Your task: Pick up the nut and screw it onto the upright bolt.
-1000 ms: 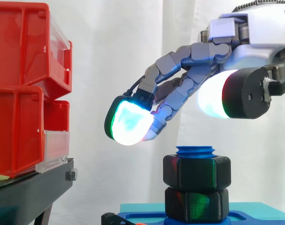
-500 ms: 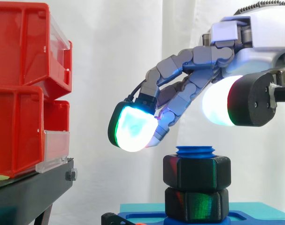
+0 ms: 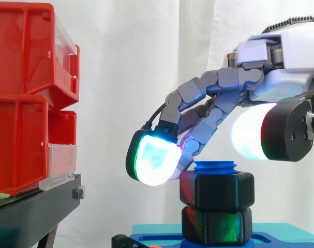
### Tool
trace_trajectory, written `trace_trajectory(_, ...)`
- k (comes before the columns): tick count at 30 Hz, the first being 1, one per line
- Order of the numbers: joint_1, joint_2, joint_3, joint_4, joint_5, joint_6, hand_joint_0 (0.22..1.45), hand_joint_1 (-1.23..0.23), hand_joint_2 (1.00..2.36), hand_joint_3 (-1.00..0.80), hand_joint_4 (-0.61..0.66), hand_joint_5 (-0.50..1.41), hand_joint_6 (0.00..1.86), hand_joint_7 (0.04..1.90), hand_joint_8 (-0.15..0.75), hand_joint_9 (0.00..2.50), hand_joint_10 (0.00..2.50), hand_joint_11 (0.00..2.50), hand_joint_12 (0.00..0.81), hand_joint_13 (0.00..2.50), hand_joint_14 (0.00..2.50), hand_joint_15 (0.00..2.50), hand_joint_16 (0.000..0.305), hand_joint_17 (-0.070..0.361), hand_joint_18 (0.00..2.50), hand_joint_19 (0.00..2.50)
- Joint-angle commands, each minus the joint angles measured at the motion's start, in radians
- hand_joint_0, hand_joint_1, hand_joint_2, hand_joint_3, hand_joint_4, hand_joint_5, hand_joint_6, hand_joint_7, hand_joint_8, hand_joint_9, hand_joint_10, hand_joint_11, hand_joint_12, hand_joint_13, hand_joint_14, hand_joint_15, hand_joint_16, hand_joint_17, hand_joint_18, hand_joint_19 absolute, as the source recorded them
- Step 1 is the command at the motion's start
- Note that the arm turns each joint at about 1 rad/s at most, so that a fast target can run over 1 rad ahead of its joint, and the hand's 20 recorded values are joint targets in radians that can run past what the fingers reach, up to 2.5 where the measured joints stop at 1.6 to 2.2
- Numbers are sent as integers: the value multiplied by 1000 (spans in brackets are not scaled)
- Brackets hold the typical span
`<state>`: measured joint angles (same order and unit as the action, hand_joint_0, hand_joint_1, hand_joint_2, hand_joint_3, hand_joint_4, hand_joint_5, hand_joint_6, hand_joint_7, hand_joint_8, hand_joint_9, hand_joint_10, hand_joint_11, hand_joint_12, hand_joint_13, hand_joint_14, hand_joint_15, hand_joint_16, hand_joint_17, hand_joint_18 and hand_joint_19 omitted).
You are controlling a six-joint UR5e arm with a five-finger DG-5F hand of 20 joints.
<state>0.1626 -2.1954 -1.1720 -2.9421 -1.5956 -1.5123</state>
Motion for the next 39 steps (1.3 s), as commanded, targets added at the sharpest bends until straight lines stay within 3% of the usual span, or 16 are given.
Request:
trace_trajectory(1,-2,-1,-1,3,0,3,502,-365,1000,-500,282,-46,503,848,211,845,0,0,184,831,0,0,15,33,437,0)
trace_trajectory(12,-6,0,-5,3,-3,3,503,-365,1000,-500,302,-25,504,1002,216,877,0,0,183,852,0,0,14,33,454,0)
trace_trajectory(31,-21,0,-5,1,-7,3,518,-379,1000,-500,187,24,500,1543,249,1036,0,0,164,961,0,0,10,23,577,0)
trace_trajectory(39,-31,0,-5,3,-15,3,525,-385,1000,-500,136,32,555,1513,255,1218,0,0,146,1018,0,0,9,21,637,0)
